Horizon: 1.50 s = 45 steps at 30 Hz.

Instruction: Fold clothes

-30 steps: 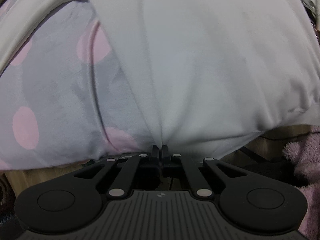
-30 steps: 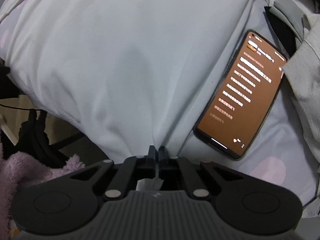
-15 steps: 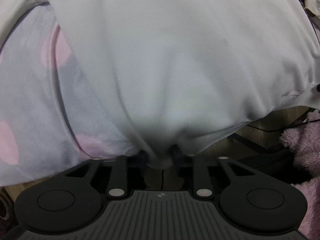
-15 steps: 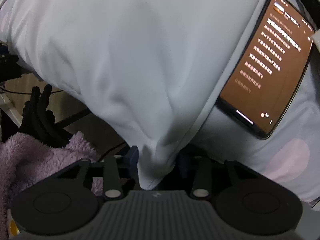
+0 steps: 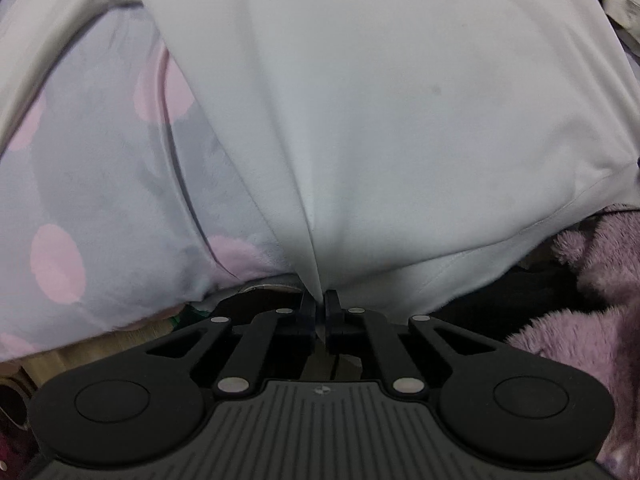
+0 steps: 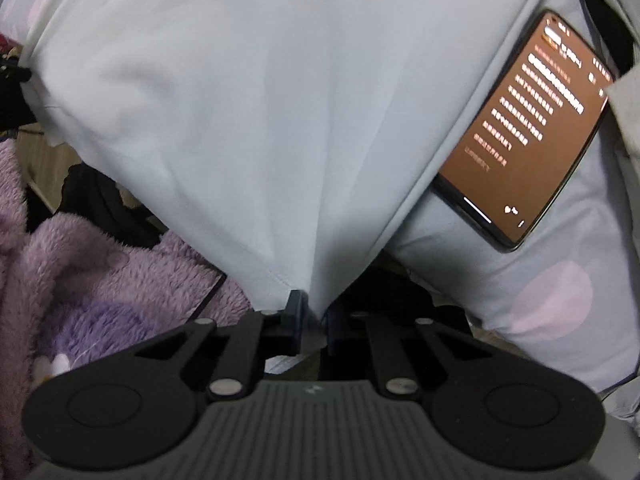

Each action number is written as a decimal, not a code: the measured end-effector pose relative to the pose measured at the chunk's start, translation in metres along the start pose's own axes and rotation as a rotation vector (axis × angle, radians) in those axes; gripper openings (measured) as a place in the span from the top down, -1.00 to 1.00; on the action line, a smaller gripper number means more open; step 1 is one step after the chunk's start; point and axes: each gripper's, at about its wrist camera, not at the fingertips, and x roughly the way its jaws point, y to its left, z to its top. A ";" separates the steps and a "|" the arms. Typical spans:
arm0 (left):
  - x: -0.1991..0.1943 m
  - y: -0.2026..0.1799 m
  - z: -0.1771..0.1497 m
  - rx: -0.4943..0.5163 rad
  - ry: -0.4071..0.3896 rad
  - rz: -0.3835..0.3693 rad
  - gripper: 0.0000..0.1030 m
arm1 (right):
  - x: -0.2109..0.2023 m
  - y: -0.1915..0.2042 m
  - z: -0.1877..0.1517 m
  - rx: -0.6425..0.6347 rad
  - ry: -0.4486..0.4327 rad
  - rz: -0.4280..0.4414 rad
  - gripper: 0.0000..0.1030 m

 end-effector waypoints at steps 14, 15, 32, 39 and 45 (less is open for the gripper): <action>-0.068 0.002 0.026 -0.013 -0.246 -0.084 0.60 | -0.009 -0.010 -0.011 0.136 -0.243 -0.057 0.30; -0.075 0.006 0.028 -0.017 -0.276 -0.085 0.60 | -0.017 -0.017 -0.012 0.159 -0.277 -0.062 0.30; -0.112 0.016 0.116 -0.247 -0.681 -0.044 0.60 | -0.170 -0.116 -0.089 0.583 -0.924 -0.310 0.21; -0.104 0.033 0.128 -0.315 -0.668 -0.018 0.60 | -0.213 -0.169 -0.126 0.842 -1.120 -0.263 0.05; -0.096 0.028 0.139 -0.308 -0.643 -0.008 0.60 | -0.217 -0.213 -0.143 1.044 -1.275 -0.143 0.04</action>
